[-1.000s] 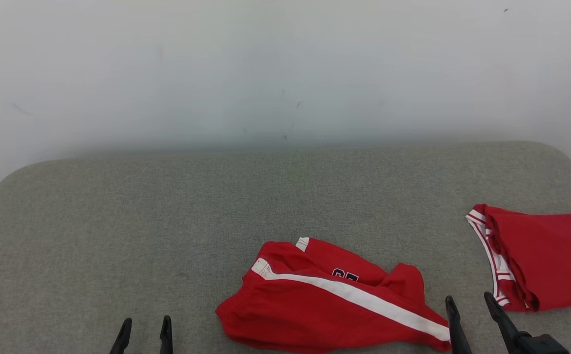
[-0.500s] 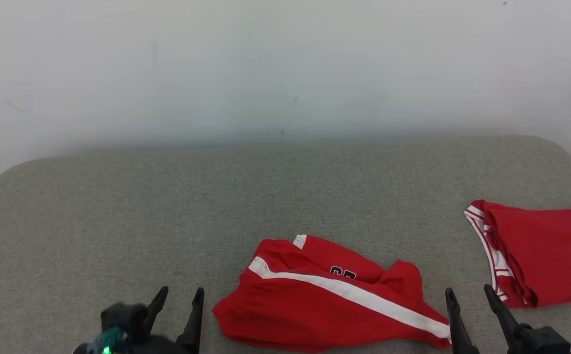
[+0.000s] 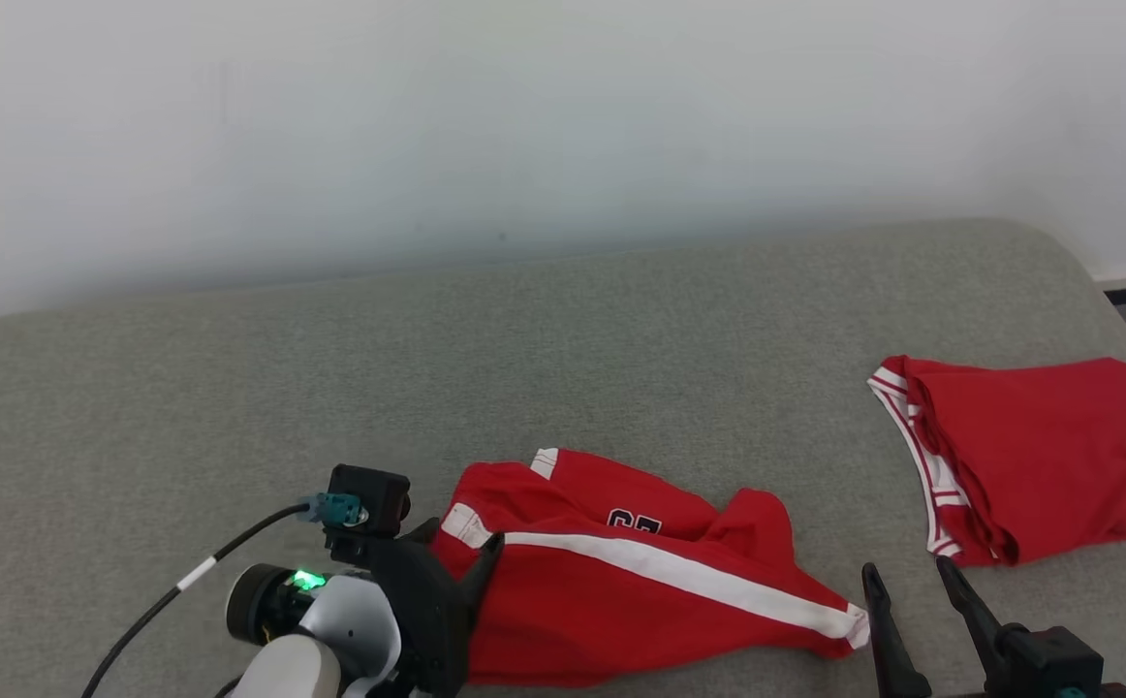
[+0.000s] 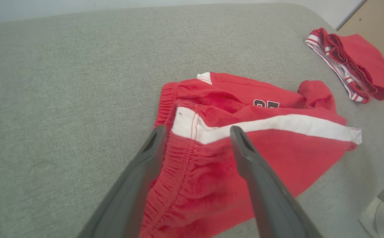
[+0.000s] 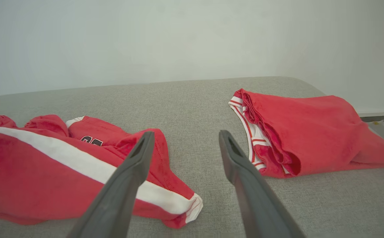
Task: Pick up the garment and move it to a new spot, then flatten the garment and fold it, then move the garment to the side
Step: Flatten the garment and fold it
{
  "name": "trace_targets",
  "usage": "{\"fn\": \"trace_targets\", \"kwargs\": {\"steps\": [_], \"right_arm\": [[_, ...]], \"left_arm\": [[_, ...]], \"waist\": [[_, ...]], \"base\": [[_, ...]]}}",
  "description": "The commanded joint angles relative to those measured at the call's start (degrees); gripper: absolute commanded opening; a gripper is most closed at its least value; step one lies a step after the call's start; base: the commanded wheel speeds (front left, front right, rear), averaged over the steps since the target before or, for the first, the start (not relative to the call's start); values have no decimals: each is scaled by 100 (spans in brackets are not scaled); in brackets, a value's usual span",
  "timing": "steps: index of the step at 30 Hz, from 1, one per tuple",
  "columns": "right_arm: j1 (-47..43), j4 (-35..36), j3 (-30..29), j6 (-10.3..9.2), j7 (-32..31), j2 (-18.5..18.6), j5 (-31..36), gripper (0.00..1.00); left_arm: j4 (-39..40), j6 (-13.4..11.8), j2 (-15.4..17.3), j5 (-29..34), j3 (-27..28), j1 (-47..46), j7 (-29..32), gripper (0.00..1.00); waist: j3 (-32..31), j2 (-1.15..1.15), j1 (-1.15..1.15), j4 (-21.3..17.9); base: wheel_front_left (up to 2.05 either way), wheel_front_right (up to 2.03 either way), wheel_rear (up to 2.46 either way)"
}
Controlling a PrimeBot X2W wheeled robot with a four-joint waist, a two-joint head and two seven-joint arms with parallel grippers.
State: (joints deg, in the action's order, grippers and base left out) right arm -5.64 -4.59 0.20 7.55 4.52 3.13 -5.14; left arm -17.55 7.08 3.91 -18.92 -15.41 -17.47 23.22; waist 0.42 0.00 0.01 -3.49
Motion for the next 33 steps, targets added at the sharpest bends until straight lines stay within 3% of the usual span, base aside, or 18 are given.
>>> {"fn": "trace_targets", "kwargs": {"steps": [1, 6, 17, 18, 19, 20, 27, 33], "right_arm": [[66, -6, -1, -13, 4, 6, -52, 100], [125, -37, 49, -13, 24, 25, -64, 100], [200, -90, 137, -13, 70, 15, -81, 100], [201, -94, 140, -13, 80, 15, -84, 100], [209, -98, 141, -13, 86, 14, -84, 100], [221, -101, 144, -13, 92, 13, -80, 100], [279, -107, 166, -13, -119, 7, -221, 100], [333, -104, -53, -13, -1521, 15, -513, 100]], "left_arm": [[-11, 11, -1, -45, -7, -79, 39, 100], [-124, -188, 106, 34, -9, -270, 349, 100], [-370, -273, 181, -208, 38, -477, 1000, 98], [-364, -239, 173, -258, 9, -464, 1101, 60], [-315, -197, 161, -333, 1, -463, 1122, 40], [-267, -206, 155, -369, 15, -473, 1087, 0], [-51, -211, 232, -465, 147, -383, 790, 0], [216, -143, 381, -730, 335, -185, 597, 0]], "waist": [[103, 0, -1, -117], [175, 0, -1, -244], [223, 0, -1, -327], [222, 0, -1, -332], [224, 0, -1, -335], [227, 0, -1, -338], [268, 0, -1, -328], [416, 0, -1, -275]], "base": [[0, 0, 0], [0, 0, 0], [0, 0, 0], [0, 0, 0], [0, 0, 0], [0, 0, 0], [0, 0, 0], [0, 0, 0]]}}
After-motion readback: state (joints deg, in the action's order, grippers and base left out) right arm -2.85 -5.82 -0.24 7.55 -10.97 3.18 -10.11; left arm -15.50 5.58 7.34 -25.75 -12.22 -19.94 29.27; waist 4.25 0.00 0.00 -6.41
